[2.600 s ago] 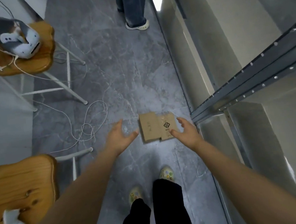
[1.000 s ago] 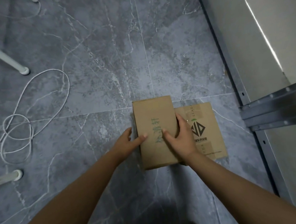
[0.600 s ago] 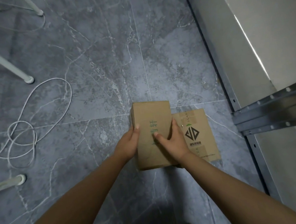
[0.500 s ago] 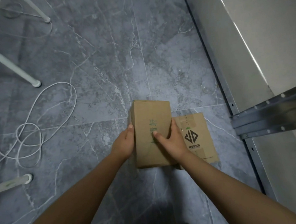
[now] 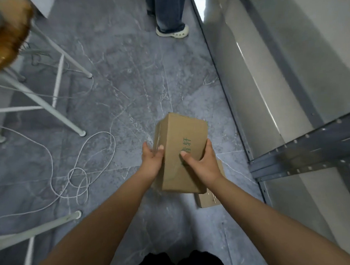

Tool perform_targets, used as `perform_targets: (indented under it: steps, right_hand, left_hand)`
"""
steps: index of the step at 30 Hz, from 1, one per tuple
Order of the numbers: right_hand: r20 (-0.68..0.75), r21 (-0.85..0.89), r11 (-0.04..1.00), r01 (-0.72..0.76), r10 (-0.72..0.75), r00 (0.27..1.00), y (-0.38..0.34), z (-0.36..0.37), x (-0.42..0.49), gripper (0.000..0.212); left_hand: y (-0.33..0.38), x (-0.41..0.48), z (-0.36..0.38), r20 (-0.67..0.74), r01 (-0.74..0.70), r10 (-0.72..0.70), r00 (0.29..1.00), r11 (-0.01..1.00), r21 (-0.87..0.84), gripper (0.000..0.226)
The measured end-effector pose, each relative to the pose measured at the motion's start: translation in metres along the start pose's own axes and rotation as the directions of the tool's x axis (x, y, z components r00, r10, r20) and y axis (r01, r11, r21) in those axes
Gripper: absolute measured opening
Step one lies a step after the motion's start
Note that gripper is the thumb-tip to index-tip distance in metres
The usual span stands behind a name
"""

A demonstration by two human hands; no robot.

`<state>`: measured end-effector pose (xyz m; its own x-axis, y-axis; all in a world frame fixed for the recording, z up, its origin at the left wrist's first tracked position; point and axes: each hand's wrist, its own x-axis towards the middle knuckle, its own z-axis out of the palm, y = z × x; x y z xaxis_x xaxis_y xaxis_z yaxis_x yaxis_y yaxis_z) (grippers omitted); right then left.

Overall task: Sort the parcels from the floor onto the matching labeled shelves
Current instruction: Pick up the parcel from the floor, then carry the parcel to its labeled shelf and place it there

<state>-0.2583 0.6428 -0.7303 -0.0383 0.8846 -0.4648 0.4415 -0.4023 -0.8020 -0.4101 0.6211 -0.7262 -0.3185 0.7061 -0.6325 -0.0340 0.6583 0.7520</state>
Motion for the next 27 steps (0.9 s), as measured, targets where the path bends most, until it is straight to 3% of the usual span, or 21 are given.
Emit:
perform_targets:
  steps: [6,9,13,19,23,25,27]
  right_hand:
    - [-0.017,0.026,0.997,0.073,-0.073,0.997,-0.133,-0.058,-0.061,0.118]
    - [-0.020,0.042,0.990,0.134,-0.134,0.991,-0.198,-0.089,-0.092,0.106]
    - [-0.004,0.025,0.983,0.180,-0.180,0.984,-0.285,-0.125,-0.133,0.114]
    - [0.045,0.020,0.968,0.249,-0.250,0.967,-0.409,-0.173,-0.181,0.114]
    - [0.043,0.024,0.962,0.272,-0.273,0.961,-0.471,-0.195,-0.205,0.123]
    - [0.043,0.026,0.961,0.277,-0.278,0.960,-0.494,-0.203,-0.215,0.128]
    - [0.024,0.066,0.951,0.303,-0.305,0.952,-0.514,-0.210,-0.223,0.126]
  left_hand:
    - [0.122,-0.084,-0.036,0.089,0.064,-0.058,0.994,0.996,-0.065,0.096]
    - [0.183,-0.131,-0.057,0.095,0.012,-0.009,0.995,0.999,-0.033,0.103]
    - [0.264,-0.183,-0.084,0.062,-0.083,0.082,0.995,0.997,0.008,0.130]
    - [0.383,-0.261,-0.115,0.029,-0.234,0.232,0.972,0.970,0.060,0.119]
    - [0.445,-0.318,-0.127,0.004,-0.350,0.351,0.936,0.934,0.071,0.068]
    - [0.465,-0.334,-0.133,-0.019,-0.401,0.403,0.915,0.914,0.071,0.074]
    - [0.481,-0.343,-0.140,-0.044,-0.461,0.465,0.884,0.884,0.080,0.103]
